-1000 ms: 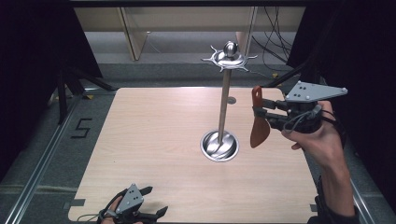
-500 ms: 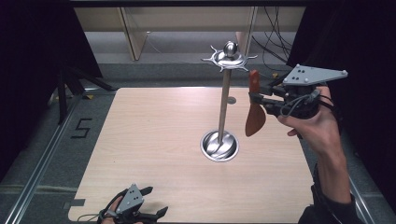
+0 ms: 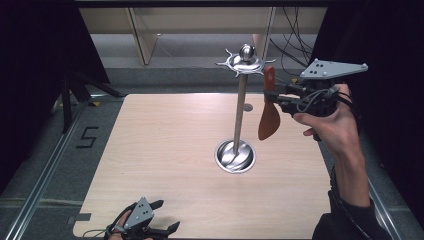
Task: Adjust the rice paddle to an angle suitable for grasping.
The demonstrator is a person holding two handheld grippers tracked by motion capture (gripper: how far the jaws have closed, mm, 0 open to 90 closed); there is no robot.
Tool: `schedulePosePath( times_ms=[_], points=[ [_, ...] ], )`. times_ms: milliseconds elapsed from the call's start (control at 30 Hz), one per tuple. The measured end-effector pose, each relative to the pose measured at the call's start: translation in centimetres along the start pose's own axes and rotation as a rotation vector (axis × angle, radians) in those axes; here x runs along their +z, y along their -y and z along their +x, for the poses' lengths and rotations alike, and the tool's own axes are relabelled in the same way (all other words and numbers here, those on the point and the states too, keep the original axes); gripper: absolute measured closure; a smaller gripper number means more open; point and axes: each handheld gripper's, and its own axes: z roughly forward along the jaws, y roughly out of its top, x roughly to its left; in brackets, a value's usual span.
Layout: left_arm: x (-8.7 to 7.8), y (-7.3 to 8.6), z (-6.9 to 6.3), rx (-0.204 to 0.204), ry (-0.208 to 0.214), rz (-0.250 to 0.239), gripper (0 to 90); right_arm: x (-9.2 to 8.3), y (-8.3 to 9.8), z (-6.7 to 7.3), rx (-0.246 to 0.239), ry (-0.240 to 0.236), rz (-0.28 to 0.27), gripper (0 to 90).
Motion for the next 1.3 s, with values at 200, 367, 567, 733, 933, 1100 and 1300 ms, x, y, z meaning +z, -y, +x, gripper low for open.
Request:
schedulePosePath(
  times_ms=[200,367,567,733,933,1100,1300],
  points=[
    [0.1,0.0,-0.1,-0.012,0.008,-0.010,14.9,0.4,-0.1,-0.1,0.011,-0.016,0.016,67.3],
    [0.0,0.0,0.1,0.014,0.008,-0.010,14.8,0.9,-0.2,-0.2,0.022,-0.027,0.014,67.3],
    [0.1,0.0,-0.1,0.000,0.014,-0.022,14.9,1.3,-0.3,-0.2,0.030,-0.043,0.020,67.3],
    [0.1,0.0,-0.2,-0.019,0.011,-0.015,14.9,1.6,-0.3,-0.4,0.037,-0.041,0.021,67.3],
    [0.0,0.0,0.0,0.004,0.001,0.003,14.8,2.0,0.1,-0.4,0.052,-0.038,0.014,67.3],
    [0.1,0.0,-0.2,-0.013,0.011,-0.014,14.8,2.3,0.0,-0.5,0.029,-0.046,0.024,67.4],
    [0.1,0.0,-0.2,-0.016,0.014,-0.015,14.9,2.4,0.2,-0.6,0.030,-0.046,0.016,67.8]
  ],
)
